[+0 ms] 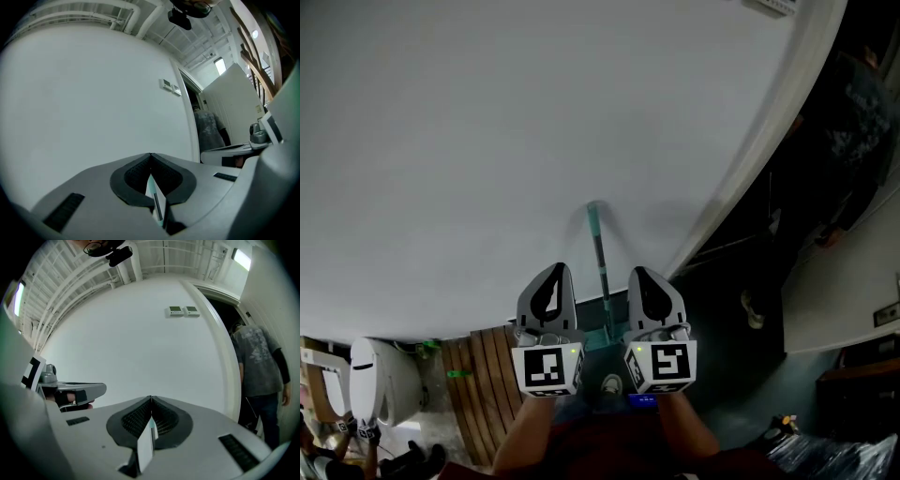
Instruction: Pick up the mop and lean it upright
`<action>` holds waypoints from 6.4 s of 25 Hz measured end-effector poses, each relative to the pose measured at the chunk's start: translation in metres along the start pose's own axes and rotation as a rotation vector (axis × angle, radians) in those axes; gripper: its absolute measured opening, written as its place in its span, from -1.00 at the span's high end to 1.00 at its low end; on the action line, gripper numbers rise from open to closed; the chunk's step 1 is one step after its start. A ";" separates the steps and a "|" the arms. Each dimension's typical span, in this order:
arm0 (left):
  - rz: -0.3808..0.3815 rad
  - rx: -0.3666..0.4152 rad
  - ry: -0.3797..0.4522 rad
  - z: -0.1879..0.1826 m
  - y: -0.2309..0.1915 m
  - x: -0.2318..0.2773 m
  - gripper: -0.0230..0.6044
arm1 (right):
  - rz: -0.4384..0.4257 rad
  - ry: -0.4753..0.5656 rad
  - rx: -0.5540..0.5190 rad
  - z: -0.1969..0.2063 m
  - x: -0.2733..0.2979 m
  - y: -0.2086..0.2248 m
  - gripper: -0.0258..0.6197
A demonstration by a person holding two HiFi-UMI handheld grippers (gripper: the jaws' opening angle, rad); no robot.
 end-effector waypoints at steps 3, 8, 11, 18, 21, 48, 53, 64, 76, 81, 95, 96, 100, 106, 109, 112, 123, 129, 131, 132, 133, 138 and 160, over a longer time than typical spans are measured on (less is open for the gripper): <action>0.007 -0.004 -0.019 0.003 -0.011 0.013 0.89 | 0.008 -0.013 -0.002 0.002 0.016 -0.002 0.87; 0.031 -0.011 -0.022 0.031 -0.027 0.022 0.89 | 0.021 -0.036 0.001 0.039 0.035 -0.012 0.87; 0.034 0.002 -0.022 0.052 -0.022 0.007 0.88 | 0.021 -0.041 -0.002 0.063 0.023 -0.017 0.87; 0.049 -0.013 -0.009 0.057 -0.020 0.009 0.89 | 0.000 -0.068 -0.002 0.079 0.038 -0.021 0.86; 0.041 0.000 -0.023 0.064 -0.018 0.005 0.88 | -0.006 -0.086 -0.005 0.091 0.038 -0.022 0.86; 0.009 -0.012 -0.031 0.071 -0.036 0.007 0.88 | -0.069 -0.277 -0.041 0.166 0.157 -0.024 0.37; 0.001 -0.011 -0.031 0.074 -0.037 0.008 0.88 | -0.065 -0.279 -0.050 0.173 0.166 -0.022 0.37; -0.009 -0.001 -0.046 0.077 -0.040 0.007 0.88 | -0.030 -0.271 -0.074 0.173 0.165 -0.022 0.58; -0.019 -0.007 -0.053 0.070 -0.043 0.009 0.89 | -0.007 -0.248 -0.066 0.162 0.141 -0.026 0.59; -0.005 -0.009 -0.050 0.076 -0.040 -0.004 0.88 | 0.008 -0.229 -0.059 0.161 0.103 -0.033 0.59; 0.002 -0.001 -0.045 0.076 -0.038 0.009 0.89 | 0.029 -0.228 -0.056 0.155 0.073 -0.026 0.60; 0.001 -0.002 -0.047 0.076 -0.038 0.007 0.88 | 0.026 -0.224 -0.058 0.156 0.071 -0.028 0.60; 0.008 0.002 -0.039 0.075 -0.038 0.003 0.89 | 0.023 -0.217 -0.069 0.158 0.061 -0.032 0.60; 0.009 0.006 -0.033 0.062 -0.032 -0.006 0.89 | 0.024 -0.203 -0.070 0.138 0.045 -0.031 0.60; 0.013 0.007 -0.026 0.069 -0.033 -0.007 0.89 | 0.033 -0.190 -0.070 0.142 0.040 -0.031 0.60; 0.014 0.008 -0.024 0.066 -0.030 -0.002 0.89 | 0.032 -0.177 -0.058 0.133 0.036 -0.027 0.60; 0.020 0.009 0.002 0.073 -0.038 0.009 0.89 | 0.052 -0.015 -0.058 0.078 0.025 -0.015 0.60; 0.037 -0.015 0.035 0.061 -0.035 0.007 0.88 | 0.065 0.058 -0.072 0.045 0.013 -0.012 0.60; 0.042 -0.015 0.038 0.058 -0.036 0.004 0.89 | 0.070 0.061 -0.074 0.041 0.009 -0.014 0.60; 0.042 -0.014 0.034 0.058 -0.036 0.002 0.89 | 0.072 0.061 -0.075 0.041 0.008 -0.016 0.60; 0.040 -0.010 0.025 0.058 -0.037 0.001 0.89 | 0.074 0.059 -0.075 0.041 0.007 -0.017 0.60; 0.061 0.002 0.036 0.055 -0.032 0.001 0.89 | 0.076 0.056 -0.077 0.041 0.005 -0.018 0.60; 0.059 -0.016 0.063 0.050 -0.032 0.002 0.88 | 0.077 0.061 -0.073 0.041 0.006 -0.016 0.60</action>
Point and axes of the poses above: the fingertips, and each gripper's own axes: x forward along the fingers, y to its right, z out of its underside, the point moved 5 cm from there along -x, backward along the fingers, and after that the axes turned 13 degrees about -x, right-handed, at the moved point
